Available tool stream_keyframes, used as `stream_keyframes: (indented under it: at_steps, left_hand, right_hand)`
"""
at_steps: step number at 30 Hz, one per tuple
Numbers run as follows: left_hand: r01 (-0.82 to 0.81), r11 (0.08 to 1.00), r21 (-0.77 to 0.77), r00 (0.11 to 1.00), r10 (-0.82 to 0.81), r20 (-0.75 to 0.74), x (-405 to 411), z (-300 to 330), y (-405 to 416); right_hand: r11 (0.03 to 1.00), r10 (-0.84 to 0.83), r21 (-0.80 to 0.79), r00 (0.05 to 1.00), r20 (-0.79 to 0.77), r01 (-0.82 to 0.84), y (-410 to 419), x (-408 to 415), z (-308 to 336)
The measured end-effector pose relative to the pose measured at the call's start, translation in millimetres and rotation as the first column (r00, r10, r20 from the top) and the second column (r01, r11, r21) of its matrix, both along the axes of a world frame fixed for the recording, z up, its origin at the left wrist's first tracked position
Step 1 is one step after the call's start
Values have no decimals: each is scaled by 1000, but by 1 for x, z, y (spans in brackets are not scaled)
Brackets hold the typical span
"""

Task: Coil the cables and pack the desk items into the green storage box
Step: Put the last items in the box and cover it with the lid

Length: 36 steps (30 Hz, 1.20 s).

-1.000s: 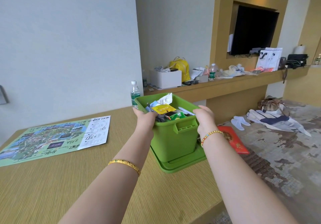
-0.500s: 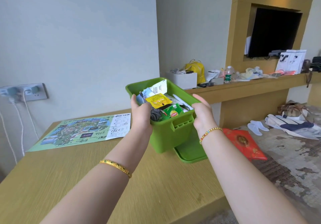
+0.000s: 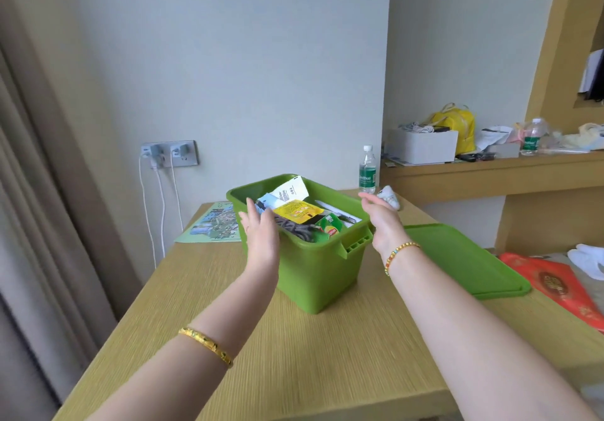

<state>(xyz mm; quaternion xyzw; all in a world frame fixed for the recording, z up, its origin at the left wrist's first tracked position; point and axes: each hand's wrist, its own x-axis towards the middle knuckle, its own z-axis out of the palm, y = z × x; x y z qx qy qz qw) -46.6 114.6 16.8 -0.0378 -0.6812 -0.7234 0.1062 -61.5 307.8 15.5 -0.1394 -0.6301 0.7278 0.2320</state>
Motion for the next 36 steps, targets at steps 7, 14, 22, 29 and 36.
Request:
stream_keyframes:
  at_steps: [7,14,22,29,36]
  left_hand:
    - [-372,447,-814,680,-466,-566,-20,4,-55]
    - [-579,388,-717,478,-551,-684,-23,-6,-61]
    - [-822,241,-516,391,-420,-819,-20,-11,-13]
    - [-755,-8,-655,640,-225,-735,-5,-12,64]
    - [-654,24,-756,742,-175,-647,-17,-22,90]
  right_hand:
    - [967,213,136,977,31,-215,5,-16,0]
    - [962,248,105,966,68,-254,-6,-28,5]
    - [913,-181,394,973,146,110,27,-2,-45]
    - [330,-567,941,779,267,-82,60,37,-82]
    - [234,-630,934,690,357,-269,74,47,-92]
